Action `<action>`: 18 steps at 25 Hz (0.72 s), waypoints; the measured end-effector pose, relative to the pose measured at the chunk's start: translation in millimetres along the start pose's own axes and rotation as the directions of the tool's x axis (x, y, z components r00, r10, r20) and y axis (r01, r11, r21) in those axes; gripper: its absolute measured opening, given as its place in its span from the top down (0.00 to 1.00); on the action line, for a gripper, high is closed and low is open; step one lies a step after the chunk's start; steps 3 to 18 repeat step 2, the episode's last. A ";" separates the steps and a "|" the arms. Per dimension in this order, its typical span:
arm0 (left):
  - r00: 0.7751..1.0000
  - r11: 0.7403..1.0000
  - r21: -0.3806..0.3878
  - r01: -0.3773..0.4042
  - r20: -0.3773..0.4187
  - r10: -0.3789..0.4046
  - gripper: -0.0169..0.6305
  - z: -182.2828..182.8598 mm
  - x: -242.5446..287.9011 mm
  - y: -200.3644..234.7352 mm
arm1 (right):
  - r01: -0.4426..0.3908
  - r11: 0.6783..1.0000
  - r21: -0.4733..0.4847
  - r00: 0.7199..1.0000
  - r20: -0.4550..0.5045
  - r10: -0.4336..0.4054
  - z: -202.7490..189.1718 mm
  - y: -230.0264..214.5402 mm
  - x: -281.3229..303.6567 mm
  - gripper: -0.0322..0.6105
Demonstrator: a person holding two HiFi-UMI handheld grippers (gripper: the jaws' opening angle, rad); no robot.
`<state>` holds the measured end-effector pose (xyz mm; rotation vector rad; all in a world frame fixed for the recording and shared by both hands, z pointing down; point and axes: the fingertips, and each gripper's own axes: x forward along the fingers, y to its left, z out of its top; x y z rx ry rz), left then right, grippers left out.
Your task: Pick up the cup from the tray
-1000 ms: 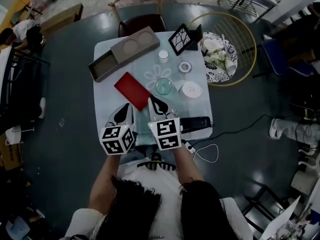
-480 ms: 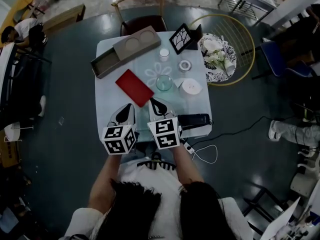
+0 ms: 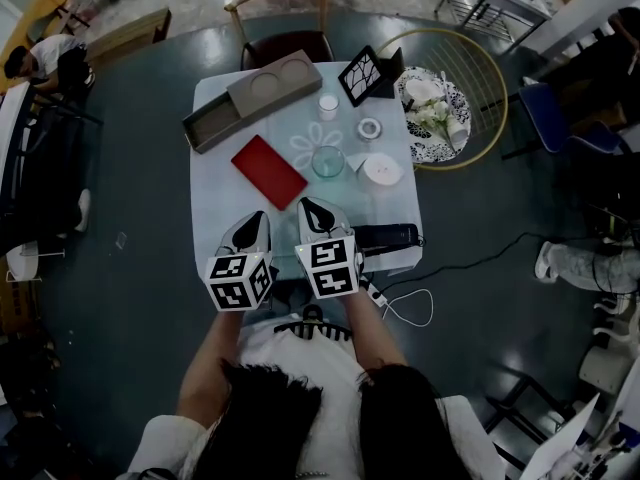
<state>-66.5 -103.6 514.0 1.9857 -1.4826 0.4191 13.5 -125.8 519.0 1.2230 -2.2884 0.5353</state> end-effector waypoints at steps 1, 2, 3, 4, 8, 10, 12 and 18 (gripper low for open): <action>1.000 1.000 0.000 0.000 0.000 0.000 0.97 -0.8 -0.6 0.1 | 0.003 1.000 -0.006 1.000 -0.004 -0.003 -1.5 0.4 -0.2 0.91; 1.000 1.000 0.000 0.000 0.000 0.000 0.97 -1.5 -1.1 0.3 | 0.005 1.000 -0.013 1.000 -0.008 -0.006 -3.0 0.7 -0.4 0.91; 1.000 1.000 0.000 0.000 0.000 0.000 0.97 -1.5 -1.1 0.3 | 0.005 1.000 -0.013 1.000 -0.008 -0.006 -3.0 0.7 -0.4 0.91; 1.000 1.000 0.000 0.000 0.000 0.000 0.97 -1.5 -1.1 0.3 | 0.005 1.000 -0.013 1.000 -0.008 -0.006 -3.0 0.7 -0.4 0.91; 1.000 1.000 0.000 0.000 0.000 0.000 0.97 -1.5 -1.1 0.3 | 0.005 1.000 -0.013 1.000 -0.008 -0.006 -3.0 0.7 -0.4 0.91; 1.000 1.000 0.000 0.000 0.000 0.000 0.97 -1.5 -1.1 0.3 | 0.005 1.000 -0.013 1.000 -0.008 -0.006 -3.0 0.7 -0.4 0.91; 1.000 1.000 0.000 0.000 0.000 0.000 0.97 -1.5 -1.1 0.3 | 0.005 1.000 -0.013 1.000 -0.008 -0.006 -3.0 0.7 -0.4 0.91; 1.000 1.000 0.000 0.000 0.000 0.000 0.97 -1.5 -1.1 0.3 | 0.005 1.000 -0.013 1.000 -0.008 -0.006 -3.0 0.7 -0.4 0.91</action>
